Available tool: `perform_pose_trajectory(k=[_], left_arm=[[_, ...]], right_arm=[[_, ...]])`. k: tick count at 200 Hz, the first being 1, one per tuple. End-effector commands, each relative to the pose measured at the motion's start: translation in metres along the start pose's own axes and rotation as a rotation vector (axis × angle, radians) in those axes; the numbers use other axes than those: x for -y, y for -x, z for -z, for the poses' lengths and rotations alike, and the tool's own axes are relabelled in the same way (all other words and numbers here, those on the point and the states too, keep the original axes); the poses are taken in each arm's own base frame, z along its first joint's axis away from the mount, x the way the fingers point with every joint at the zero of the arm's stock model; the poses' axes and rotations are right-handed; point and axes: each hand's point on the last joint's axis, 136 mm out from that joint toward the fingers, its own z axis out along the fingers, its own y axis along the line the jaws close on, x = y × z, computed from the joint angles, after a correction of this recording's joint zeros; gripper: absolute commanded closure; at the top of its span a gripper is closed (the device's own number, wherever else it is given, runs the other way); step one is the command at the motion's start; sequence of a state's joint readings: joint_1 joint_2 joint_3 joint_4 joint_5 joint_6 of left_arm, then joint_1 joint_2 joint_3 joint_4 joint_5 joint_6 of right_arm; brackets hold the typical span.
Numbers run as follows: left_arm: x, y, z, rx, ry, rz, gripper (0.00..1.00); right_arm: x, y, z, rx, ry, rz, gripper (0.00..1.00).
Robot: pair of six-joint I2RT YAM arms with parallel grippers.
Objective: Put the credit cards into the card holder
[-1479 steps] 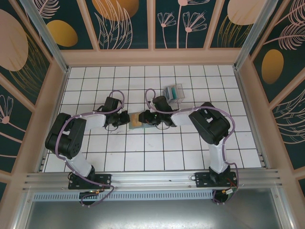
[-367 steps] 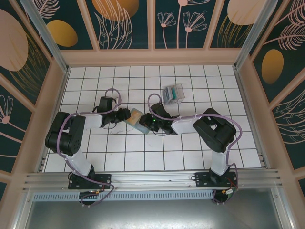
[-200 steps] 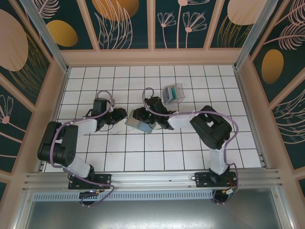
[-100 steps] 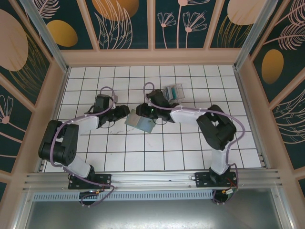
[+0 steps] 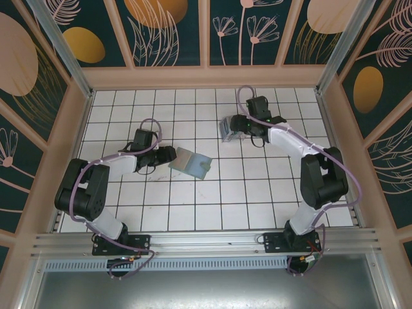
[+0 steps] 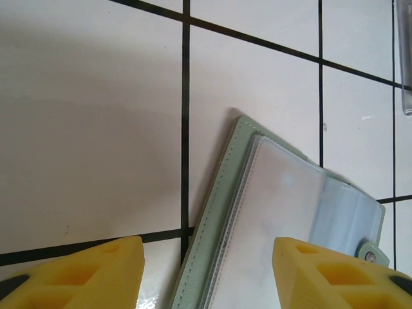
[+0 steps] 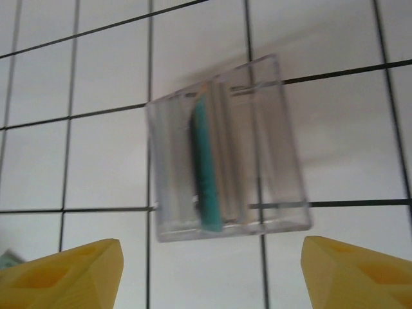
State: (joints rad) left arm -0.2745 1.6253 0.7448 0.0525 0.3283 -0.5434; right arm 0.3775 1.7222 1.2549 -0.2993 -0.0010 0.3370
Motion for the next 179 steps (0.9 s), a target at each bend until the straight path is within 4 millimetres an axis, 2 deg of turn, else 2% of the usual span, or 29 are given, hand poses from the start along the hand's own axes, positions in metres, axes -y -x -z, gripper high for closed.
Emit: perform_pose_trajectory(k=[1,32,58,122,154,179], left_arm=[[-0.003,-0.007,-0.004,-0.021,0.002,-0.008,0.44],[-0.004,-0.008,-0.001,-0.017,0.007,-0.014,0.44],[-0.005,-0.011,0.002,-0.021,0.017,-0.02,0.44],[-0.007,-0.011,-0.003,-0.027,0.014,-0.017,0.43],[-0.006,-0.009,-0.003,-0.024,0.015,-0.022,0.43],[-0.007,-0.009,-0.003,-0.029,0.024,-0.029,0.43]], right_arm=[[0.01,-0.003,-0.017,-0.068,-0.077,0.11,0.26],[0.009,0.001,-0.04,-0.129,-0.101,0.163,0.35],[0.019,0.004,-0.053,-0.163,-0.173,0.192,0.38],[0.033,0.006,-0.062,-0.173,-0.374,0.333,0.39],[0.037,0.006,-0.062,-0.179,-0.436,0.388,0.42],[0.047,0.005,-0.062,-0.187,-0.487,0.407,0.46]])
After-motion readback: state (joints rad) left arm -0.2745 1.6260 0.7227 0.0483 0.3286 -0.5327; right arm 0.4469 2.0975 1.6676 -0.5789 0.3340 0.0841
